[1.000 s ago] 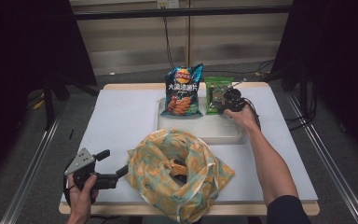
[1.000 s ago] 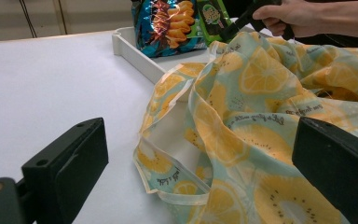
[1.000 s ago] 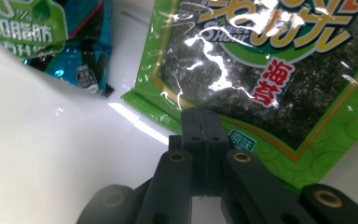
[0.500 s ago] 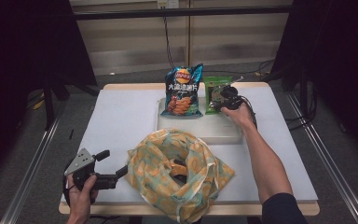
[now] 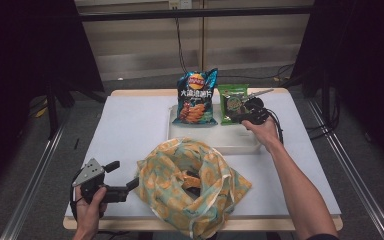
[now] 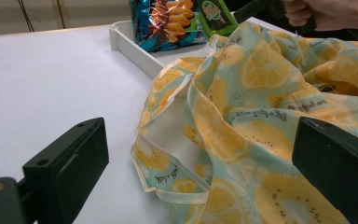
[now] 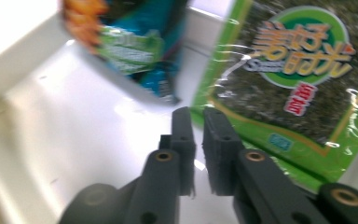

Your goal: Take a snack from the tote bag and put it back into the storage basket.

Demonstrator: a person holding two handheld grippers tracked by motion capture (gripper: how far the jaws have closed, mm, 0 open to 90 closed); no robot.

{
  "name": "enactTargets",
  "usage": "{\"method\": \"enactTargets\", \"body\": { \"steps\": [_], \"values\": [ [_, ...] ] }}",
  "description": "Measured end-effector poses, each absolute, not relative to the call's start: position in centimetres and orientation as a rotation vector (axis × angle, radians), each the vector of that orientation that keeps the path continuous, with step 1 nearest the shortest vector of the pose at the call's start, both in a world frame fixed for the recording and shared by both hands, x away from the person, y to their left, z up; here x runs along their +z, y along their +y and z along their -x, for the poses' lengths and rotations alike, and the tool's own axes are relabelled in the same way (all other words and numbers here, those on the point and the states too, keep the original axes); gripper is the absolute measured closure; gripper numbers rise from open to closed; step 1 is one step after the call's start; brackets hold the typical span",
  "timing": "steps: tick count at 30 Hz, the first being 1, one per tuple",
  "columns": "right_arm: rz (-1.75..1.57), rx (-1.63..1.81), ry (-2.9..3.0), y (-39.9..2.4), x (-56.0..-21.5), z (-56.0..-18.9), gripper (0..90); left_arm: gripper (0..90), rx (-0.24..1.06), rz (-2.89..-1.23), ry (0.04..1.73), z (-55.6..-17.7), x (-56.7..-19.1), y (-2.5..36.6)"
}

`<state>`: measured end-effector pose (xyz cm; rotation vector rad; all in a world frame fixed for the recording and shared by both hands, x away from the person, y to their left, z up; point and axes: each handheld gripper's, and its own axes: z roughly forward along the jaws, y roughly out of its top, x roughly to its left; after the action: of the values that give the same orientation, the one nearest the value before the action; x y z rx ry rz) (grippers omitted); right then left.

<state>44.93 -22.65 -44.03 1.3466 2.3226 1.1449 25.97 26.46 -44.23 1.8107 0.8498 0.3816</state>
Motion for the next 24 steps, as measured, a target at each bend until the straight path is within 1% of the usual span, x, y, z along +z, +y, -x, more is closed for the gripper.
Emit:
{"method": "enactTargets", "body": {
  "steps": [5,11,16,19,24],
  "values": [
    [-1.249,1.221,2.317,-22.2,-42.7,-42.2,71.1,3.9,0.353,-1.820,0.817,-25.8,-44.1,26.0],
    [-1.157,1.302,2.333,-22.0,-41.7,-38.4,64.1,5.7,0.342,-1.836,0.811,-25.6,-43.9,25.3],
    [-1.092,1.364,2.331,-21.5,-41.0,-35.6,60.6,8.7,0.338,-1.843,0.803,-25.4,-43.6,24.3],
    [-1.044,1.388,2.345,-20.7,-40.6,-34.2,59.5,13.8,0.325,-1.846,0.777,-25.2,-43.3,23.6],
    [-0.970,1.419,2.387,-19.0,-40.1,-32.5,53.9,24.3,0.303,-1.859,0.731,-25.1,-42.8,22.2]
  ]
}}
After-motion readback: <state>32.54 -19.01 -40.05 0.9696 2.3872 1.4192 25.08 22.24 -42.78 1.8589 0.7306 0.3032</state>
